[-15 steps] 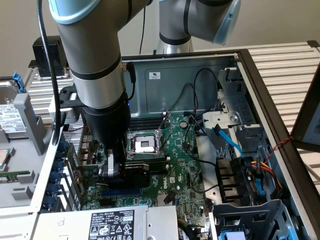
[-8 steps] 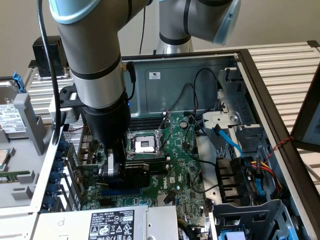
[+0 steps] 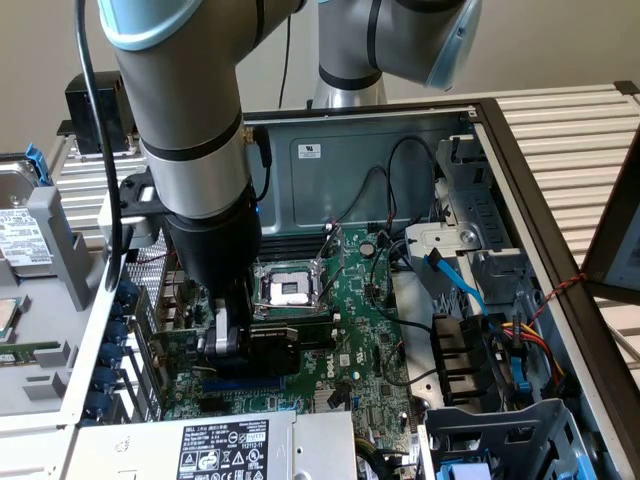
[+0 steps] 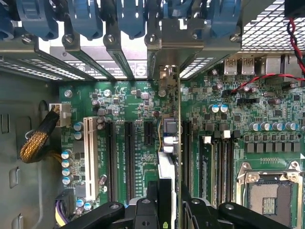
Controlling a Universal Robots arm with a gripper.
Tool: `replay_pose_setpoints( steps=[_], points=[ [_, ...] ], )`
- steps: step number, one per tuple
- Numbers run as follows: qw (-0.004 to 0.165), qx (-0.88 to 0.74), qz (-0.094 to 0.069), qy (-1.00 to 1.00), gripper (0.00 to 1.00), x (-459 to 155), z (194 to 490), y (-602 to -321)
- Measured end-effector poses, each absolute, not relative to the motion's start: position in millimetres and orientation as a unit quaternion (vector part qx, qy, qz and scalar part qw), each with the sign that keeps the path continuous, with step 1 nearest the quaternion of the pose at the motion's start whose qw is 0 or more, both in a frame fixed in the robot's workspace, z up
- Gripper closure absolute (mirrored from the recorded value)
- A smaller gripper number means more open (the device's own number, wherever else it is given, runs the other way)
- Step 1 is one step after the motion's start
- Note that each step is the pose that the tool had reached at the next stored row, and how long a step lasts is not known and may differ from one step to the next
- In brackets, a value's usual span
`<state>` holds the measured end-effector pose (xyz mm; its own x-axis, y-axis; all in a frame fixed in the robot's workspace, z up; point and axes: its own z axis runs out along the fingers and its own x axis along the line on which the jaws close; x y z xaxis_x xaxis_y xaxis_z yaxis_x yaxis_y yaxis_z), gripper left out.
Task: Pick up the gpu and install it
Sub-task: 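Insert the gpu into the slot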
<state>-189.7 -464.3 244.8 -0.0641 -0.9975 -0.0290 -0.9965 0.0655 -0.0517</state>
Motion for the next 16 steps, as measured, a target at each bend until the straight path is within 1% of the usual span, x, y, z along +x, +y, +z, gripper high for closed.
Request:
replay_pose_setpoints(
  steps=[16],
  points=[
    [0.027, -0.684, -0.011, 0.729, 0.73, -190.4, 242.6, -463.6]
  ],
)
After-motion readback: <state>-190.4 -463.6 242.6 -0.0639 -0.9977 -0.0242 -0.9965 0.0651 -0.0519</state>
